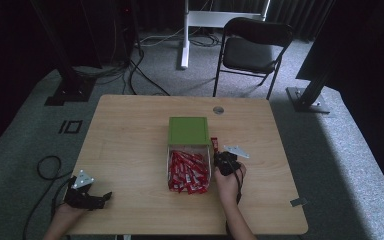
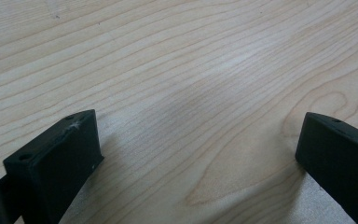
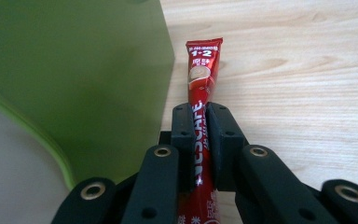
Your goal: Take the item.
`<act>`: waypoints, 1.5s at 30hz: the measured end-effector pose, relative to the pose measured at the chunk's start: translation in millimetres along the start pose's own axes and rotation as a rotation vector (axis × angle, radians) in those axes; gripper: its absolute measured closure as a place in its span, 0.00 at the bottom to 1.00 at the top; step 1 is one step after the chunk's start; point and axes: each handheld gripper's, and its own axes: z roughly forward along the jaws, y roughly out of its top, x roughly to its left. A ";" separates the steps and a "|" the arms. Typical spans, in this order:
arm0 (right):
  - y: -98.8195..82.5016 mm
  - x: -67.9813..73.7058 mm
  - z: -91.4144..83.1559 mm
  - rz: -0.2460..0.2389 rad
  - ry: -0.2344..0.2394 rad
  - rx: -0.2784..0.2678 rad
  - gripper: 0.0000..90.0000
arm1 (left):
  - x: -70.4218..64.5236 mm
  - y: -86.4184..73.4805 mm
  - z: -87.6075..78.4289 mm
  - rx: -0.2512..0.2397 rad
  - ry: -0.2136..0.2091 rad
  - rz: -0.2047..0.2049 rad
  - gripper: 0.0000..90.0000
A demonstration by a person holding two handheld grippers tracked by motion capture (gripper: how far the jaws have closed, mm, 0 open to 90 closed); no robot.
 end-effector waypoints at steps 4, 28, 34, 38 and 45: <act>-3.6 1.4 5.5 0.008 0.005 0.023 0.91 | 0.0 0.0 0.0 0.000 0.000 0.000 0.01; -2.6 -5.2 -2.2 0.012 0.020 0.035 0.69 | 0.0 0.0 0.0 0.000 0.000 0.001 0.01; 5.7 -13.5 -15.2 -0.004 0.024 0.011 0.68 | 0.0 0.0 0.0 0.000 0.000 0.000 0.01; 6.1 -18.8 -18.3 -0.029 0.029 0.023 0.65 | 0.0 0.0 0.0 0.000 0.000 0.000 0.01; 6.6 -28.8 -23.9 -0.066 0.039 0.013 0.59 | 0.0 0.0 0.0 0.000 0.000 0.000 0.01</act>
